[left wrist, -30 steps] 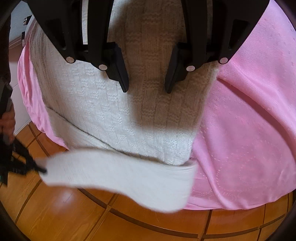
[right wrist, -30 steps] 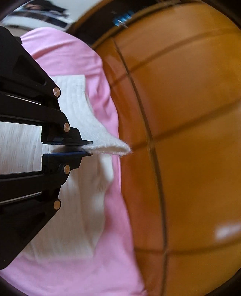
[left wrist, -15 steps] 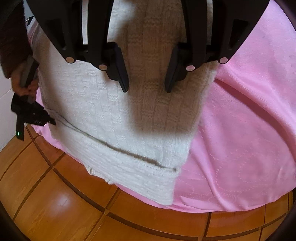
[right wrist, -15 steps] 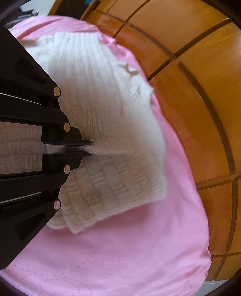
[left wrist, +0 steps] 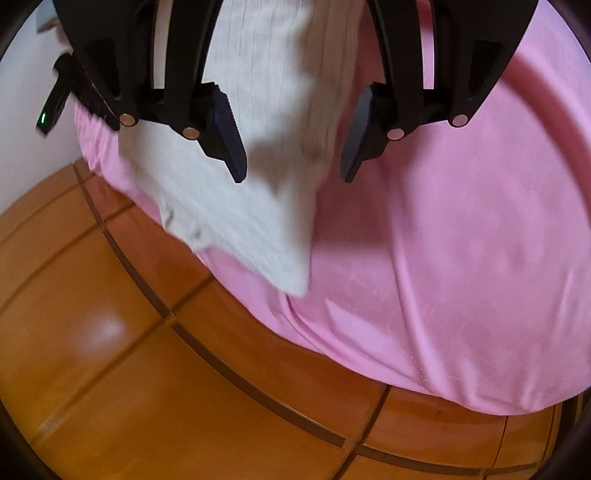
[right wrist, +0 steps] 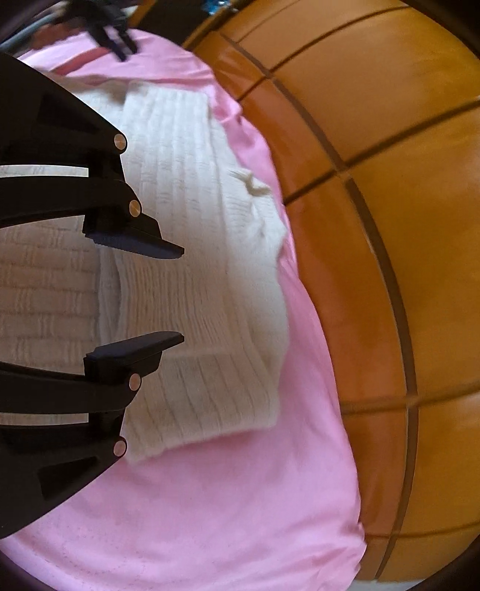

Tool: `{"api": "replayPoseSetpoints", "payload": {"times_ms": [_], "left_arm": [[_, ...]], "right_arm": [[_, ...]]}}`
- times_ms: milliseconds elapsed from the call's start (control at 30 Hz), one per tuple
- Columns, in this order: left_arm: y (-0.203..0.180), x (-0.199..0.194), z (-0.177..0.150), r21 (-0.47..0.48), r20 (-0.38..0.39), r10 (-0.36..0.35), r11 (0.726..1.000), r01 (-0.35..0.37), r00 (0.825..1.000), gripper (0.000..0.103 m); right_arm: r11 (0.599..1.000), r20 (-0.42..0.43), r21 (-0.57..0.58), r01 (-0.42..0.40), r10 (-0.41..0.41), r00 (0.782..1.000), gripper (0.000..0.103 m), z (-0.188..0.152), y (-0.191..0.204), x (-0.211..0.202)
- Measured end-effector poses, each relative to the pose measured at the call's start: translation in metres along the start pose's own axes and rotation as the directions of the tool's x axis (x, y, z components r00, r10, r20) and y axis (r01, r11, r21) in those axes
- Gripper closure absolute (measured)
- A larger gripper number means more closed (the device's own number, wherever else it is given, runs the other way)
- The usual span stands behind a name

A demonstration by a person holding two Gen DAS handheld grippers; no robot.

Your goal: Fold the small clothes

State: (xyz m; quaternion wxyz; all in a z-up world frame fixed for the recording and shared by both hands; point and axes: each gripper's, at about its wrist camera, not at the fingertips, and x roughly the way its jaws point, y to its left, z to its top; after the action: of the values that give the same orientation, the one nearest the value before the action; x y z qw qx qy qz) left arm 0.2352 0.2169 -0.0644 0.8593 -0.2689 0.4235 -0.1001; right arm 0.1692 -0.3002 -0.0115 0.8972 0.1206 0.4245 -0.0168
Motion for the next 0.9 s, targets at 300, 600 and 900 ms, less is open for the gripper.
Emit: {"api": "replayPoseSetpoints", "payload": {"times_ms": [300, 600, 900], "left_arm": [[0.012, 0.078, 0.053, -0.114, -0.069, -0.076, 0.991, 0.068, 0.995, 0.042], [-0.006, 0.092, 0.056, -0.058, -0.015, -0.148, 0.987, 0.147, 0.989, 0.092], [-0.044, 0.125, 0.026, 0.275, 0.090, 0.333, 0.897, -0.345, 0.939, 0.088]], "right_arm": [[0.994, -0.026, -0.080, 0.069, -0.071, 0.997, 0.063, -0.002, 0.010, 0.034], [0.986, 0.012, -0.134, 0.101, -0.100, 0.995, 0.063, -0.009, 0.015, 0.035], [0.961, 0.030, -0.210, 0.179, -0.176, 0.984, 0.056, -0.012, 0.028, 0.057]]}}
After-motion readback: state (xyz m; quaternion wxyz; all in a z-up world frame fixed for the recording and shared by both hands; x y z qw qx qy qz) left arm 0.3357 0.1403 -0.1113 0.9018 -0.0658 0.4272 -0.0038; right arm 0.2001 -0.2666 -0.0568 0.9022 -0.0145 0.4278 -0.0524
